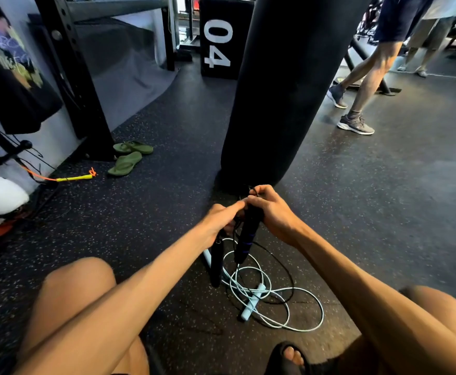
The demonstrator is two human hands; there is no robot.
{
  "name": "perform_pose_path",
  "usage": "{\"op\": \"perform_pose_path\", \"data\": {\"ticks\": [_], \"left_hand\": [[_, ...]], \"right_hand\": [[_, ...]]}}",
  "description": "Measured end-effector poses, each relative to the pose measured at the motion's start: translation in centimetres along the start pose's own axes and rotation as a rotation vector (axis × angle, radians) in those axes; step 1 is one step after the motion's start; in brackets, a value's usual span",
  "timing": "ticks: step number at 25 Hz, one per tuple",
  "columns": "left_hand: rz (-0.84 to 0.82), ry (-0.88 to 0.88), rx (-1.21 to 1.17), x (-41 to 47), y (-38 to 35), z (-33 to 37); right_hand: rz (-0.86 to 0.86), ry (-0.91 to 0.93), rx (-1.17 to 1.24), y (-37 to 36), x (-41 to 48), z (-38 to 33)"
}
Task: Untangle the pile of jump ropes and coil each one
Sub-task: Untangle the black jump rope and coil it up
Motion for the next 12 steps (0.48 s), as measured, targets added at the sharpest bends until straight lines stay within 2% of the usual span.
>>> {"op": "perform_pose_path", "data": {"ticks": [5, 10, 12], "left_hand": [[-0.059, -0.069, -0.077, 0.5, -0.5, 0.4], [-0.047, -0.089, -0.230, 0.4, -1.1, 0.5], [-0.014, -0.078, -0.218, 0.6, -1.0, 0.1]], "right_hand": [[0.004, 0.068, -0.145, -0.4, -0.2, -0.1], [0.045, 0.077, -0.073, -0.8, -0.8, -0.8], [0.074, 0.078, -0.100, -0.5, -0.5, -0.6]]}}
Point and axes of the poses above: each hand's wrist, its own x-axis towards the middle knuckle, its own y-axis out of the back of the hand, z = x × y, the point moved 7 cm from there along x, towards the middle knuckle, and after that the axes turned 1 degree about x, right-handed, at the moved point
